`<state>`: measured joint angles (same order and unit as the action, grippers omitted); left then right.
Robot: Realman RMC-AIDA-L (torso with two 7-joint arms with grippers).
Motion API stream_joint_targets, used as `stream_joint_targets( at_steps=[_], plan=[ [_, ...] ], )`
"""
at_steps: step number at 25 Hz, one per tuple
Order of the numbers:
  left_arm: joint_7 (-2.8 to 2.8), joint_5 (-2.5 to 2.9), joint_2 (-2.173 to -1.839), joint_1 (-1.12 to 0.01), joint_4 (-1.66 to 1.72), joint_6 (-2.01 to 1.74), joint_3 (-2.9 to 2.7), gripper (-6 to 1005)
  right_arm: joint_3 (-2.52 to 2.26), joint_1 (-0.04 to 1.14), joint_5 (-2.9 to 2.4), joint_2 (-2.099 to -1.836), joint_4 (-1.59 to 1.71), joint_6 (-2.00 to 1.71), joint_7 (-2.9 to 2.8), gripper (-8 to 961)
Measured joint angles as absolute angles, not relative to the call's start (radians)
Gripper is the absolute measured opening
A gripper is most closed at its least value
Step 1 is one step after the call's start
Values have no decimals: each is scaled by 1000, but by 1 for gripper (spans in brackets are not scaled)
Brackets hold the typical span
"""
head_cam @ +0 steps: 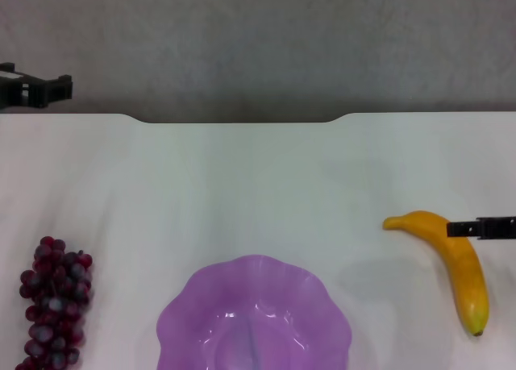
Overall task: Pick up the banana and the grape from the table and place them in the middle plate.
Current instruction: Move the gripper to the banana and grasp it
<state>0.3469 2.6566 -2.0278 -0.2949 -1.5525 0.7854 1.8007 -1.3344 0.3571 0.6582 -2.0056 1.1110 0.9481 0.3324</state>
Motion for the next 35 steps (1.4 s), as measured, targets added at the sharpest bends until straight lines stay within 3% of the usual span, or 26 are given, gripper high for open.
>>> stream_joint_targets(
  at_steps=[35],
  plan=[
    [352,2660,-2026,-302,-1552,794,1801,860,-1358,525,627,-2002,786,912,358,863]
  ],
)
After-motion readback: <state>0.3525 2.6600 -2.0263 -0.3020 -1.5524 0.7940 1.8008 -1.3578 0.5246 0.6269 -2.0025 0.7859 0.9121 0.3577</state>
